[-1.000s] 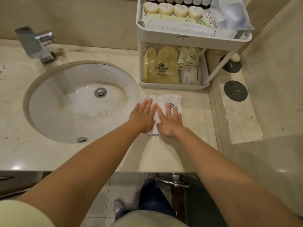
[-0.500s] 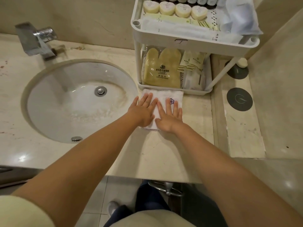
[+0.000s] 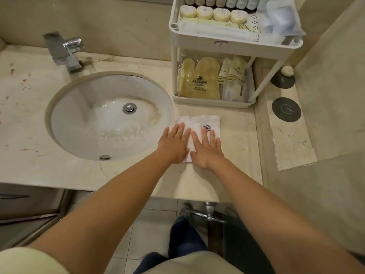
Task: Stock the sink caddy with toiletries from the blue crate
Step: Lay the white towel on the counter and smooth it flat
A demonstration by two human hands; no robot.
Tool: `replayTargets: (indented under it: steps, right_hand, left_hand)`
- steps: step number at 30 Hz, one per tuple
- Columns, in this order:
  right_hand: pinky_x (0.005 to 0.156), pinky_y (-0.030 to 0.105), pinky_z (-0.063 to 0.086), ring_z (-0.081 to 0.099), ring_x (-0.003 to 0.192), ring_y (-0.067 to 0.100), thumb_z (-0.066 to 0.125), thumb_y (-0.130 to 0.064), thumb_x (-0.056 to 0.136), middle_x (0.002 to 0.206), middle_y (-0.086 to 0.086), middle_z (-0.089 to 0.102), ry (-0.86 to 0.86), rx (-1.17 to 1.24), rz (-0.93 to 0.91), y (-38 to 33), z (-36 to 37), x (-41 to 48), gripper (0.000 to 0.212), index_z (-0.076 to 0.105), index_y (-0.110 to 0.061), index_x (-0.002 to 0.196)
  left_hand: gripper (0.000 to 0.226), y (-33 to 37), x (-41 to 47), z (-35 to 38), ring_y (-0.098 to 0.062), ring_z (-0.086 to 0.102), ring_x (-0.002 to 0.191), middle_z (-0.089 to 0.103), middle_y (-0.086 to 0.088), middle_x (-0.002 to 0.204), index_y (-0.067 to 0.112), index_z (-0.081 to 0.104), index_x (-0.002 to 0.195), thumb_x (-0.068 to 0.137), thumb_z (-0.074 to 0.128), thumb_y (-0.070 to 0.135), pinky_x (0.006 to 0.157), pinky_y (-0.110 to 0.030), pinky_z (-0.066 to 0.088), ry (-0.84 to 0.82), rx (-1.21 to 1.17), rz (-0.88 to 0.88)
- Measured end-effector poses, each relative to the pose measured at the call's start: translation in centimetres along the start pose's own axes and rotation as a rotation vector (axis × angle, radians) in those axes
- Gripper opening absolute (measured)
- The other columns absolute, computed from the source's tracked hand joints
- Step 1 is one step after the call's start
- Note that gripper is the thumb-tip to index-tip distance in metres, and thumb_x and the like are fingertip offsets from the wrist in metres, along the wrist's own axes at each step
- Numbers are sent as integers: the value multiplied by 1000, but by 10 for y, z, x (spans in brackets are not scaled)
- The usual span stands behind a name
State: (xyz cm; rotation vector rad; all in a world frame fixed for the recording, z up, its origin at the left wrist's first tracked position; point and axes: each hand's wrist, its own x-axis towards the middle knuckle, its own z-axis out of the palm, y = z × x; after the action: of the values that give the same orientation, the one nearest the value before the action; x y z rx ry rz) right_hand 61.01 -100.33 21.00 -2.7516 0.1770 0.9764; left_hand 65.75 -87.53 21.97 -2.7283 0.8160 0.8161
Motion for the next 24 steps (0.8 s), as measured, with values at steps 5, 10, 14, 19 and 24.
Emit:
replayTargets:
  steps: [5, 10, 14, 19, 24]
  right_hand:
    - [116, 48, -18, -38, 140, 31, 27, -39, 103, 151, 5, -43, -17, -1, 5, -21, 27, -29, 71, -26, -32, 149]
    - [117, 48, -18, -38, 139, 31, 30, -37, 102, 151, 5, -43, -41, -19, -17, -47, 49, -54, 74, -27, -32, 149]
    - [118, 49, -17, -37, 140, 32, 31, -37, 102, 152, 5, -41, -50, -34, -38, -71, 59, -65, 74, -25, -32, 150]
    - [118, 50, -17, -37, 140, 32, 34, -30, 101, 152, 5, -41, -71, -77, -80, -106, 70, -71, 77, -26, -33, 149]
    - [117, 50, -17, -37, 140, 31, 36, -30, 101, 152, 5, -41, -71, -100, -126, -140, 80, -73, 79, -26, -34, 149]
  left_hand:
    - [68, -2, -34, 28, -24, -20, 147, -26, -8, 158, 18, -19, 152, 104, 22, 42, 119, -44, -7, 11, -16, -6]
    - [68, -7, -71, 59, -25, -20, 147, -25, -8, 159, 18, -19, 152, 104, 22, 42, 119, -44, -7, 31, -44, -58]
    - [67, -15, -97, 76, -25, -20, 147, -26, -8, 158, 17, -20, 151, 104, 21, 43, 119, -44, -8, 26, -51, -122]
    - [66, -38, -125, 94, -24, -20, 147, -25, -8, 159, 17, -20, 151, 104, 18, 44, 121, -45, -6, 27, -76, -173]
    - [67, -65, -147, 109, -22, -20, 147, -27, -6, 158, 18, -22, 151, 104, 18, 45, 121, -45, -6, 23, -93, -225]
